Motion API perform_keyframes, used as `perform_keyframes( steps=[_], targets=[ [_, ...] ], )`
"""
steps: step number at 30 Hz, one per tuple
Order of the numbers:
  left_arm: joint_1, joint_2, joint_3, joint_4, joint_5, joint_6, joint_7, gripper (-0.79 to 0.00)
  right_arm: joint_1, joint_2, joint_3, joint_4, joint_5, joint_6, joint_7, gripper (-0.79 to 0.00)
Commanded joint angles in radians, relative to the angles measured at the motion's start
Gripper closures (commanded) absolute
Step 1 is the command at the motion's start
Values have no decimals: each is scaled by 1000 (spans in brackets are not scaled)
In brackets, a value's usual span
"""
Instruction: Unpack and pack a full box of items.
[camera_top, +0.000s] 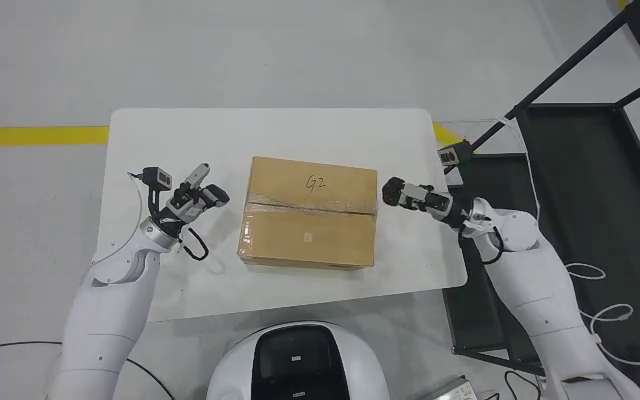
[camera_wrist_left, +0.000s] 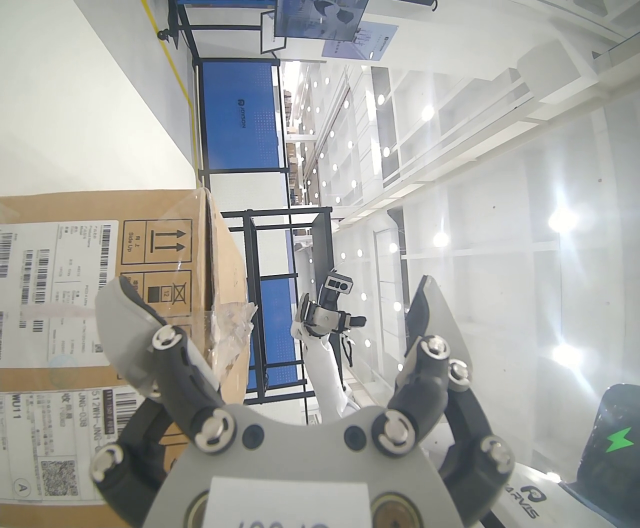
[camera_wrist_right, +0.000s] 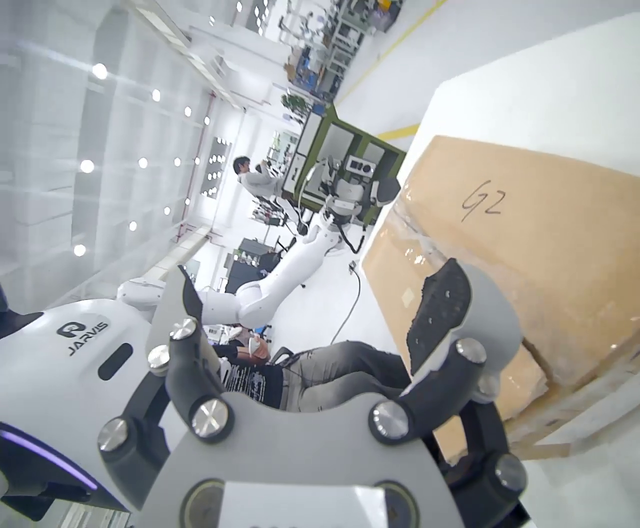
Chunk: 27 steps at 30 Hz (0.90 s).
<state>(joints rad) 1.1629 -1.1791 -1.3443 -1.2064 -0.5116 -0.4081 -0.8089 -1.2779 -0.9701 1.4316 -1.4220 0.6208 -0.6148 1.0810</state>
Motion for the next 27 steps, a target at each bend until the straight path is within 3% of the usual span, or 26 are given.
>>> perform_keyframes(
  steps=[1,27],
  targets=[
    [-2,-1,2,-1,1,2,4,-785,-7,0,14,19,21,-18,-8,-785],
    [-1,-3,6,-13,2,3,23,-784,0,-2,19,51,25,-29,-22,-784]
  ],
)
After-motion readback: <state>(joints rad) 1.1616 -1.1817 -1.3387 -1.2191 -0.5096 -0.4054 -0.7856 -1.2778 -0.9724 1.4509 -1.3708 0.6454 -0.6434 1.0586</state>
